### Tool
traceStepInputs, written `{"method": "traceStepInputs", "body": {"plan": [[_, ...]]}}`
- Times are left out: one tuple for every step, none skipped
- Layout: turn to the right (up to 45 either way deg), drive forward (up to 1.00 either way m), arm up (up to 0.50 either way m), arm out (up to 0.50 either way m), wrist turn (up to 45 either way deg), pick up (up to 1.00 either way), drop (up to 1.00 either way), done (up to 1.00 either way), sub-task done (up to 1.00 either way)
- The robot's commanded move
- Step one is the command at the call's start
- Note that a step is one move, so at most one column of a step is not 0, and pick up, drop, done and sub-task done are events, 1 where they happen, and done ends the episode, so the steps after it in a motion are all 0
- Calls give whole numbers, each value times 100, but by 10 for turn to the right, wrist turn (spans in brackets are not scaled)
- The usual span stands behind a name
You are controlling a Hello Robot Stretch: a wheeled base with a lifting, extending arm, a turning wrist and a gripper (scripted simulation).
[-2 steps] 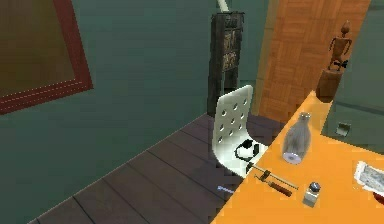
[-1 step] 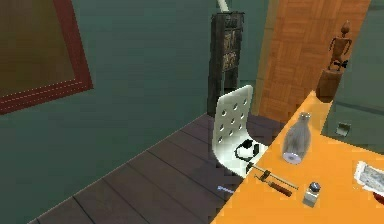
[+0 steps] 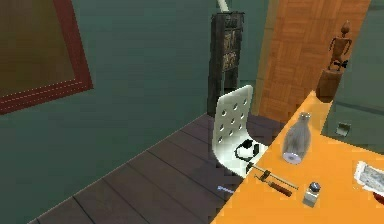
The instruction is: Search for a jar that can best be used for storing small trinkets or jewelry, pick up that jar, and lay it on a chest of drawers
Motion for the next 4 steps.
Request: {"method": "traceStepInputs", "body": {"plan": [[0, 0, 14, 0, 0, 0, 0, 0, 0], [0, 0, 0, 0, -450, 0, 0, 0, 0], [0, 0, 0, 0, -450, 0, 0, 0, 0], [0, 0, 0, 0, -150, 0, 0, 0, 0]]}}
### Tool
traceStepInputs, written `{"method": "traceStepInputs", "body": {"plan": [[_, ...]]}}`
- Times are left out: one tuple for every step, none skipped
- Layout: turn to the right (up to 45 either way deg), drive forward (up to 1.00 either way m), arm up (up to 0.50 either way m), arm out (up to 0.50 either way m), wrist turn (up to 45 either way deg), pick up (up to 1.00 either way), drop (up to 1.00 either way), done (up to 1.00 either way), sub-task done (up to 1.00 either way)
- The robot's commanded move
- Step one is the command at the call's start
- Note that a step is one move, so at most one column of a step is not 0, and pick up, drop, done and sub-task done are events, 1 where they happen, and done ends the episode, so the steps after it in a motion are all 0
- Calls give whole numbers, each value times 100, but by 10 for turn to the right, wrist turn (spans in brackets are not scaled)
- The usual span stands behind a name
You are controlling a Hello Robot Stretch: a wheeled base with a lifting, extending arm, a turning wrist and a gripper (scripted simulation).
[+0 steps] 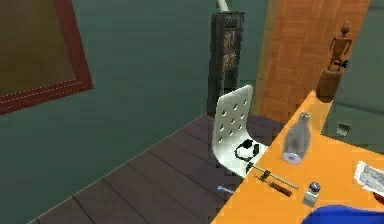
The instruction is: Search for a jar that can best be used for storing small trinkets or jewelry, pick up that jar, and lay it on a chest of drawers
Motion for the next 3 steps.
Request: {"method": "traceStepInputs", "body": {"plan": [[0, 0, 0, -26, 0, 0, 0, 0, 0], [-450, 0, 0, 0, 0, 0, 0, 0, 0], [-450, 0, 0, 0, 0, 0, 0, 0, 0]]}}
